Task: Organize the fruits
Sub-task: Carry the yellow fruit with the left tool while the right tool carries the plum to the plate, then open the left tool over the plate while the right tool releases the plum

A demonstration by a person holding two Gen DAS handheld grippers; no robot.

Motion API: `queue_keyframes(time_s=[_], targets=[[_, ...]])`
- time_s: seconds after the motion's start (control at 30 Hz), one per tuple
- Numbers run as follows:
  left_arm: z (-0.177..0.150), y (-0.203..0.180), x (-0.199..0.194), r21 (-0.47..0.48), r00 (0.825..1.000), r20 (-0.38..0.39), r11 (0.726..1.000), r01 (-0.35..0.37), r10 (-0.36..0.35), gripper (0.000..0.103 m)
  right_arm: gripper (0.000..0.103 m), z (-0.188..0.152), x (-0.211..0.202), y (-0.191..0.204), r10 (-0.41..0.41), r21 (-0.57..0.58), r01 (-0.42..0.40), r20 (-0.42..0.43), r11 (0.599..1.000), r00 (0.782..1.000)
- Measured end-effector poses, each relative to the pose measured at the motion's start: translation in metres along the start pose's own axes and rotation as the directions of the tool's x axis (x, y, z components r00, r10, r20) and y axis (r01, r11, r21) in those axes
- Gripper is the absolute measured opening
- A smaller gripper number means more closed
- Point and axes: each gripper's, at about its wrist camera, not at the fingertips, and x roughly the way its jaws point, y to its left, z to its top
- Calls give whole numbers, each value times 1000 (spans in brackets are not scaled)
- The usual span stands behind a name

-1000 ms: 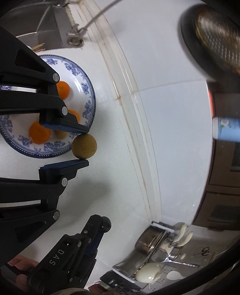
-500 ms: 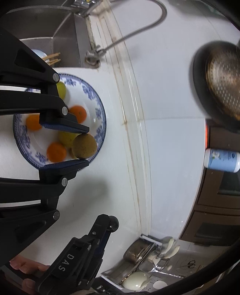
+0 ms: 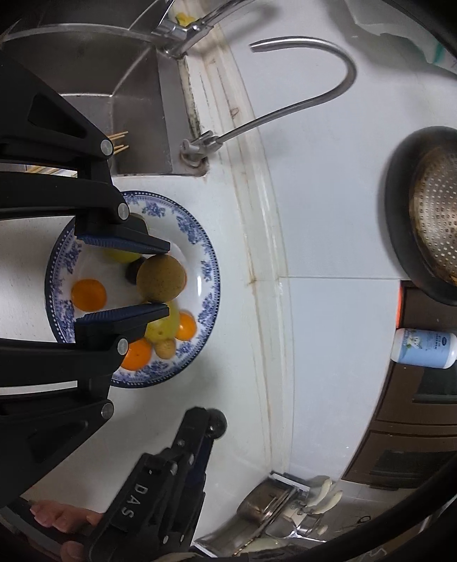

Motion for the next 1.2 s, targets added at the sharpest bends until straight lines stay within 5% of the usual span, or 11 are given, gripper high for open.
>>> queue_keyframes(time_s=[0.33,0.6,0.7,1.1,1.2], targets=[[-15,-2,19,44,990,-63,991,128,-125,28,28,-18,23,21,73,-45,-77,-75,996,994],[-20,2,39,36,979,-124,986,166,-160,29,28,-25,39,25,88,-49,-93,-108,994,990],[-19,8,39,17,975,-120,982,188,-185,42,28,-28,40,27,97,-52,-104,-116,993,989],[-34,42,9,-80,998,-55,996,38,-42,53,29,-35,46,44,123,-74,-135,-149,988,981],[-40,46,1,-119,998,-40,992,32,-37,54,45,-37,44,45,124,-72,-135,-141,988,982]])
